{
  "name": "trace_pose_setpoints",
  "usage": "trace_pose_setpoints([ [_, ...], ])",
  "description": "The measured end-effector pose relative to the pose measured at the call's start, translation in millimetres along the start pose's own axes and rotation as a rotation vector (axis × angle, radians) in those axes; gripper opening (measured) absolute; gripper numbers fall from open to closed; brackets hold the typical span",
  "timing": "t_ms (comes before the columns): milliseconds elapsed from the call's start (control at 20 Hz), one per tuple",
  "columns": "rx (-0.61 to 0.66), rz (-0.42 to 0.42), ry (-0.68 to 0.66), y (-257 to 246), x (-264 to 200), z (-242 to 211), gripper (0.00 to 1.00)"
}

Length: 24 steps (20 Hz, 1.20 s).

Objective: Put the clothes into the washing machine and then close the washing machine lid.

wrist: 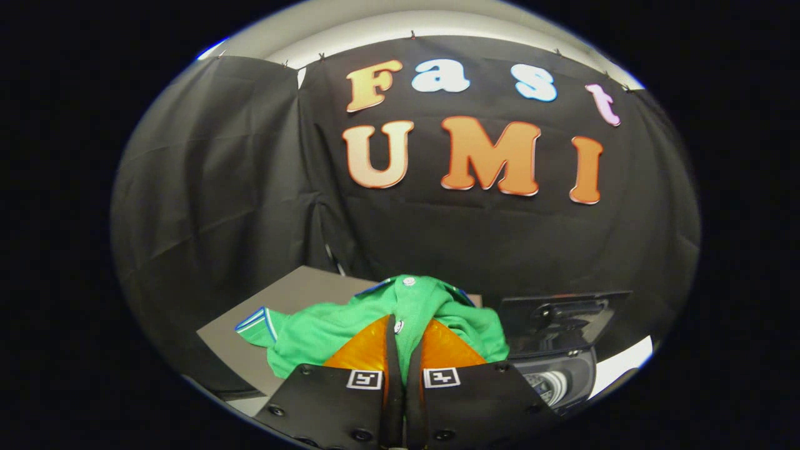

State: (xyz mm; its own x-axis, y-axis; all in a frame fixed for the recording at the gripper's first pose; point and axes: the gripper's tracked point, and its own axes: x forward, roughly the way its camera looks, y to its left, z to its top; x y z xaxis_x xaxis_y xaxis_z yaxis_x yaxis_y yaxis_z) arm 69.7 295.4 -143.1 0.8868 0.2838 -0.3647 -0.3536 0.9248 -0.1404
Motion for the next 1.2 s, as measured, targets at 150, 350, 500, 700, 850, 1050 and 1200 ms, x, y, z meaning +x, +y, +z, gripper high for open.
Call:
trace_pose_setpoints([
  [150,0.001,-0.088,-0.034,-47.5,-11.6,15.0,0.11],
  [350,0.021,-0.182,-0.064,-103.2,-27.3,21.8,0.11],
  [500,0.019,-0.248,-0.07,-144.7,-34.2,23.1,0.11],
  [700,0.019,-0.313,-0.072,-187.4,-47.0,15.4,0.1],
  [850,0.046,-0.336,-0.056,-211.7,-52.8,4.0,0.1],
  [1050,0.064,-0.366,-0.036,-242.7,-57.0,-12.6,0.1],
  [1200,0.074,-0.391,-0.011,-265.2,-59.1,-29.1,0.1],
])
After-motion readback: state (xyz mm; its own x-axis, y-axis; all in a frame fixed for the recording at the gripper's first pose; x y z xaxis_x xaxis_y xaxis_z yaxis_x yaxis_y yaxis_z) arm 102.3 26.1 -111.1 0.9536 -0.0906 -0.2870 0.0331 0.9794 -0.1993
